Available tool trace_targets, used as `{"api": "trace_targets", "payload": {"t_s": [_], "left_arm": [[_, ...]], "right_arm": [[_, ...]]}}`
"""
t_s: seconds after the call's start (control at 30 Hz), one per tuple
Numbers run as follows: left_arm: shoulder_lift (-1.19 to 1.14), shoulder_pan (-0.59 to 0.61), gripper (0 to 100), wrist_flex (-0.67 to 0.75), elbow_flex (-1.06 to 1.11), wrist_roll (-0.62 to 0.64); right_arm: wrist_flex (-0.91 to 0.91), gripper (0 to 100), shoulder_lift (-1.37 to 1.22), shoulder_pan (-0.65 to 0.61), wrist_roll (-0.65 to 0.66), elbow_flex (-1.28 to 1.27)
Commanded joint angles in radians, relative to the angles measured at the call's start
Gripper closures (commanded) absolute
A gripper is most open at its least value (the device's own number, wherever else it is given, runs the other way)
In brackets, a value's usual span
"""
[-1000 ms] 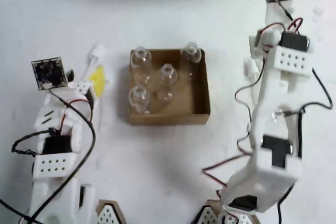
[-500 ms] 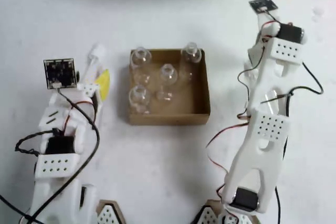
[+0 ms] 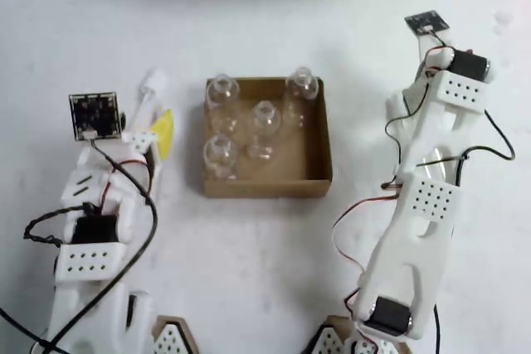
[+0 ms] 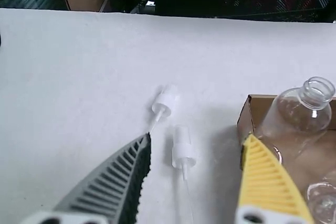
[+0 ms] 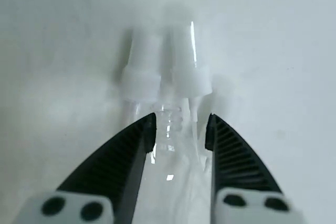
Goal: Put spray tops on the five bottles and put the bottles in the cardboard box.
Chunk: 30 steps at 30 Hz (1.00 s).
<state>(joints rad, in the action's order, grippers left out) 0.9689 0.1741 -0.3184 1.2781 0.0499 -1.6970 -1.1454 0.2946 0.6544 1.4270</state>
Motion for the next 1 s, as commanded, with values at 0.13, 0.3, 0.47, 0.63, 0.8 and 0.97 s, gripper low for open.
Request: {"api": "trace_targets", "payload": {"t_s": [0.13,0.3,0.47,0.63,0.8,0.97], "left_arm": [[0.025,-0.013,73,0.032,-0.009,-0.012],[0.025,-0.01,73,0.032,-0.009,-0.012],[0.025,-0.01,73,0.032,-0.009,-0.012],[0.025,-0.01,73,0.032,-0.009,-0.012],[0.025,-0.01,73,0.032,-0.009,-0.012],[0.025,-0.01,73,0.032,-0.009,-0.012]], "right_arm": [[-0.021,86.1,0.016,-0.004,0.038,-0.066],[-0.018,86.1,0.016,-0.004,0.038,-0.072],[-0.016,92.7,0.015,-0.004,0.038,-0.072],[-0.018,98.0,0.016,-0.002,0.038,-0.072],[-0.021,98.3,0.039,0.001,0.038,-0.061],[-0.031,98.3,0.145,0.001,0.034,-0.074]]}}
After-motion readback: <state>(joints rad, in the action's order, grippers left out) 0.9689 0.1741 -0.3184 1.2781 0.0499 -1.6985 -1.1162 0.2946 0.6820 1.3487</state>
